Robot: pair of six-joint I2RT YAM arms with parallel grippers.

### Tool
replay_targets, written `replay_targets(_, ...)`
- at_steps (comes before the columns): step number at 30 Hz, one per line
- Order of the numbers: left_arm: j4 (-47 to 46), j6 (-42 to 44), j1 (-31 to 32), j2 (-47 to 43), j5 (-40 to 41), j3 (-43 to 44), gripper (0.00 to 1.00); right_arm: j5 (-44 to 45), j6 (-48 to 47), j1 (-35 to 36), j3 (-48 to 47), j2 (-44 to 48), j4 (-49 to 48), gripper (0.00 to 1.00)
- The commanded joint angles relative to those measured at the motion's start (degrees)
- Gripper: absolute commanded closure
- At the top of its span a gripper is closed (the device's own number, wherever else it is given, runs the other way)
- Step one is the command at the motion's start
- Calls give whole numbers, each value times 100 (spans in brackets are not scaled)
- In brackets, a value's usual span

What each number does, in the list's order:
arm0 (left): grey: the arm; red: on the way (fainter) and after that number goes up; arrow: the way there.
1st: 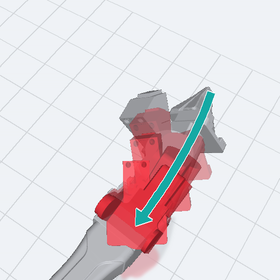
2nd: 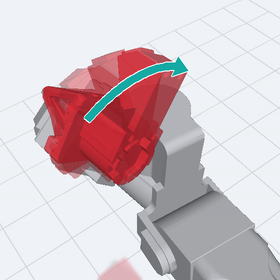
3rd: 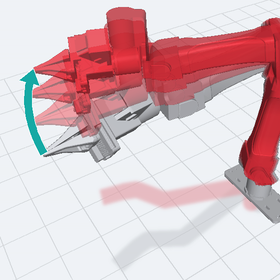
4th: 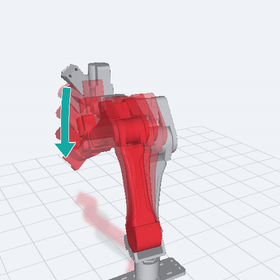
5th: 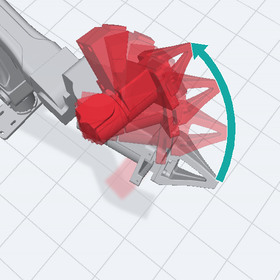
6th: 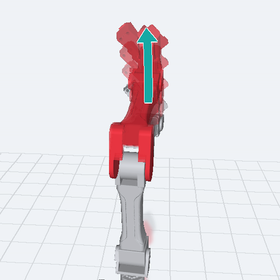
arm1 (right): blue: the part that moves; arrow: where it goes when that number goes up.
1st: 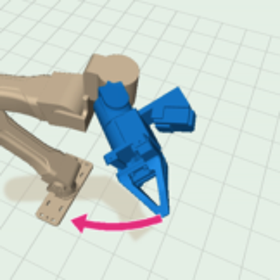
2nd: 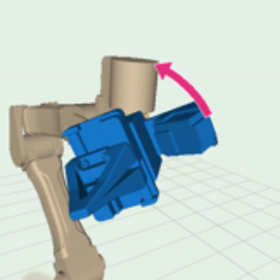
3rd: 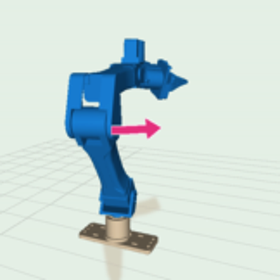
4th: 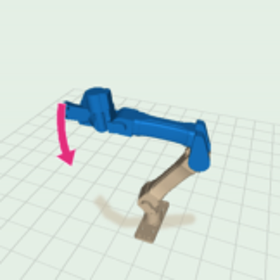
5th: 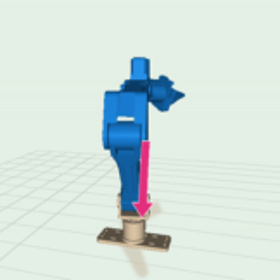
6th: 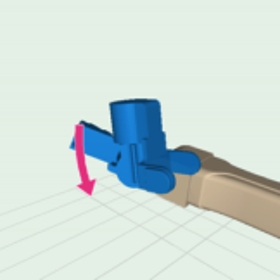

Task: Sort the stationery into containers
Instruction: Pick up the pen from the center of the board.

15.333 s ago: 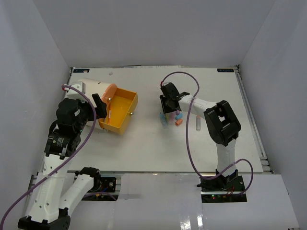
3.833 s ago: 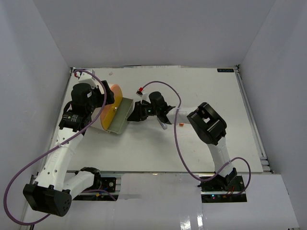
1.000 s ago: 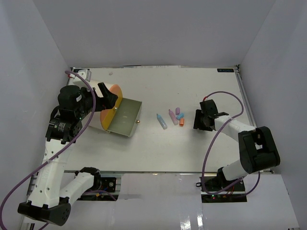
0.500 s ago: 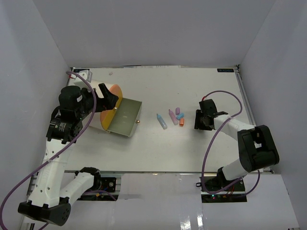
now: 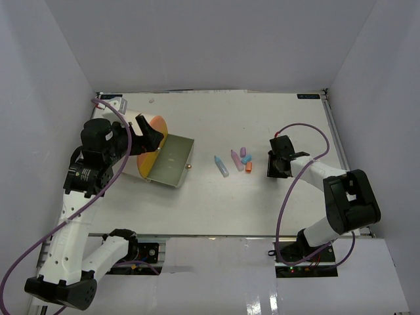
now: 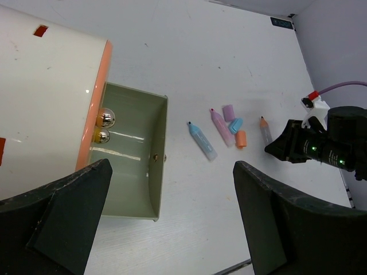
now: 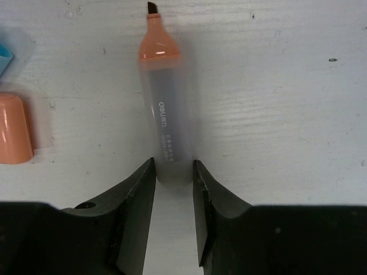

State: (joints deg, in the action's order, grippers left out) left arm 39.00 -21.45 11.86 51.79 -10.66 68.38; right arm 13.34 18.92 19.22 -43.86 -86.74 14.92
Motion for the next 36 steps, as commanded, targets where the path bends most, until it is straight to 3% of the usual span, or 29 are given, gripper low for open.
replay_targets(1, 2, -148, 18, -108, -244, 132, 2, -253, 59, 108, 17, -247, 134, 66)
replay_targets(10, 20, -447, 18, -64, -621, 263, 2, -288, -81, 213, 105, 113, 108, 83)
replay_targets(16, -182, -957, 18, 112, -1210, 360, 2, -332, -143, 652, 246, 1228, -322, 92)
replay_targets(24, -990, -1730, 211, 489, -1440, 404, 2, -263, -29, 1759, 211, 2530, -1421, 92)
replay_targets(30, -1623, -1845, 1326, 858, -457, 475, 2, 133, -37, 2436, -167, 2715, -2440, 92)
replay_targets(33, -2193, -1635, 2282, 1262, 227, 413, 2, 247, -46, 2656, -334, 2662, -2853, 92)
replay_targets(36, -2651, -1459, 2672, 1456, 712, 273, 2, 318, -20, 2806, -448, 2610, -3073, 92)
